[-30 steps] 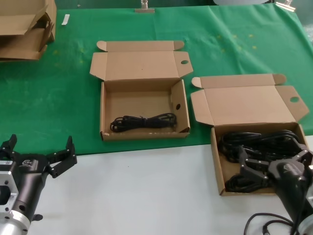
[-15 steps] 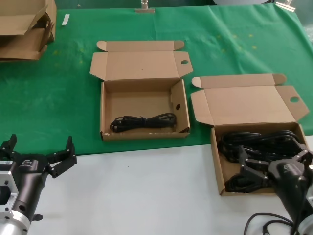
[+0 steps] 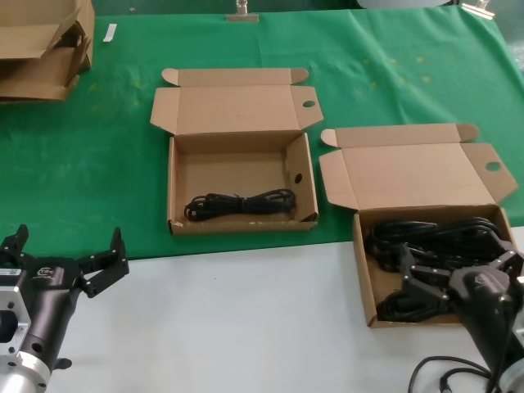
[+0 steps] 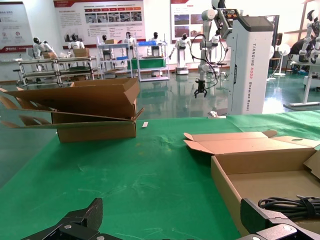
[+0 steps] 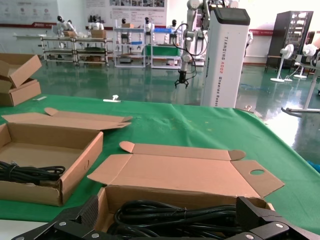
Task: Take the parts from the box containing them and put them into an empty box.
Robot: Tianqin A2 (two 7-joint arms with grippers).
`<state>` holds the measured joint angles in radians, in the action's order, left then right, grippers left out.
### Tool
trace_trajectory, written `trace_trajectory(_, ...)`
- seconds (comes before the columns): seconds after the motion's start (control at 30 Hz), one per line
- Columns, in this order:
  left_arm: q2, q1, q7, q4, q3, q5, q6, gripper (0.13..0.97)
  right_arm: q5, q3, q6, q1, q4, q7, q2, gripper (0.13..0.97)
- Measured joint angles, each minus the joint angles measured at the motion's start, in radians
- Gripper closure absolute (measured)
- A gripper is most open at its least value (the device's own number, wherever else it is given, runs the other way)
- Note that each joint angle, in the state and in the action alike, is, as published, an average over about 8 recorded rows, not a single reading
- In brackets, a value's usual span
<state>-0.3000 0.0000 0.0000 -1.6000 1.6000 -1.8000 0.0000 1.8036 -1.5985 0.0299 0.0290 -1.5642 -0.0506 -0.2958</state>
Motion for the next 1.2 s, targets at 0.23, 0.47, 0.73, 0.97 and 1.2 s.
trace_trajectory(0.23,0.000,0.000,0.000,0.000,0.000,0.000,0.000,0.132,0.000,0.000,0.000,0.000,0.000,0.000,0.000,0.129)
trace_trajectory(0.47,0.000,0.000,0.000,0.000,0.000,0.000,0.000,0.132,0.000,0.000,0.000,0.000,0.000,0.000,0.000,0.129)
trace_trajectory(0.73,0.000,0.000,0.000,0.000,0.000,0.000,0.000,0.132,0.000,0.000,0.000,0.000,0.000,0.000,0.000,0.129)
trace_trajectory(0.97,0.000,0.000,0.000,0.000,0.000,0.000,0.000,0.132,0.000,0.000,0.000,0.000,0.000,0.000,0.000,0.129)
trace_trajectory(1.2,0.000,0.000,0.000,0.000,0.000,0.000,0.000,0.132,0.000,0.000,0.000,0.000,0.000,0.000,0.000,0.129)
